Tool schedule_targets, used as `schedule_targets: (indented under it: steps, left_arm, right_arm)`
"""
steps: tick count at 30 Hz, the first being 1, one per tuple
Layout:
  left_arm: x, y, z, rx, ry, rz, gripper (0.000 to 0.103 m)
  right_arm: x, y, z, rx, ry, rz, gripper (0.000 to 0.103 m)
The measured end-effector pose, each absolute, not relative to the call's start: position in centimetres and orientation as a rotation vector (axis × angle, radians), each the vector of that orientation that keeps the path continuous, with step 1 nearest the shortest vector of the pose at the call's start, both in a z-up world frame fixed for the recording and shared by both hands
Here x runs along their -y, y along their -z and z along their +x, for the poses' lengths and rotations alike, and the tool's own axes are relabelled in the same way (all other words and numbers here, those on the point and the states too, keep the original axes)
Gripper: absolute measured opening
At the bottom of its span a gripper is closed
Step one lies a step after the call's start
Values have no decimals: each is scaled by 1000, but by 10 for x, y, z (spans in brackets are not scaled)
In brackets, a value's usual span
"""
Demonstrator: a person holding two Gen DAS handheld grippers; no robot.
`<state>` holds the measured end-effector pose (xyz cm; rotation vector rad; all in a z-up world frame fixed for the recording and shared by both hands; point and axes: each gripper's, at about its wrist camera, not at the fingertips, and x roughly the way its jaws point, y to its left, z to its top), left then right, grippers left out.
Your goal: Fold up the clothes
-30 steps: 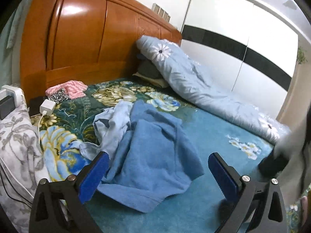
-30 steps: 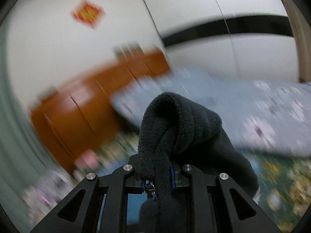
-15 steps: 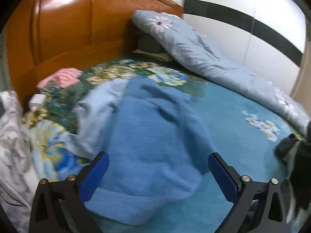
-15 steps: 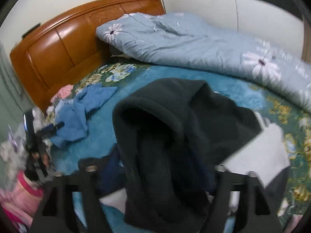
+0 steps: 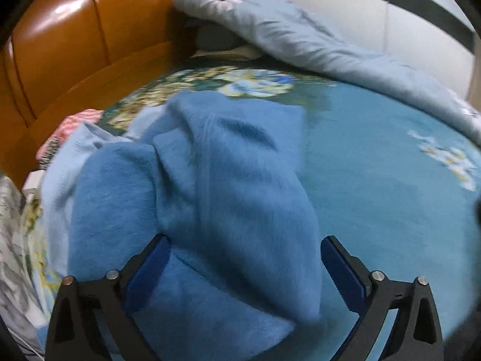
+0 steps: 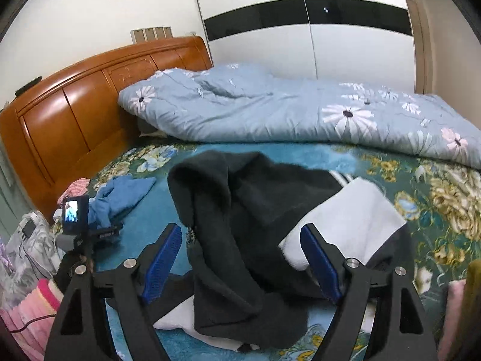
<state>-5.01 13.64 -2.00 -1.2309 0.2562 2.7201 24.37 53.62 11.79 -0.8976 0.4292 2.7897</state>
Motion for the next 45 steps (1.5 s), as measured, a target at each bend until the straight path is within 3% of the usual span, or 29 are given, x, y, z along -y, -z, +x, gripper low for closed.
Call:
schedule_targets:
  steps: [8, 15, 20, 28, 34, 39, 45]
  left_arm:
    - [-107, 9, -123, -403, -2957, -1181, 101]
    - [-69, -30, -201, -343, -3004, -1161, 103]
    - [-37, -51, -232, -216, -3030, -1279, 103]
    - [15, -78, -205, 310, -2997, -1385, 103]
    - [-62, -97, -140, 219, -2723, -1262, 103]
    - [-138, -102, -87, 166, -2419, -1207, 103]
    - [-230, -109, -24, 110, -2059, -1125, 103]
  right_arm:
    - [-534, -114, 243, -489, -2794, -918, 82]
    - [-538, -108, 247, -518, -2734, -935, 82]
    - [-541, -110, 261, -512, -2712, -924, 82]
    - [-547, -110, 296, -548, -2747, -898, 82]
    - [-525, -72, 282, -539, -2813, -1077, 82]
    - [-513, -51, 248, -307, -2758, -1152, 82]
    - [-526, -31, 282, -460, -2709, -1139, 82]
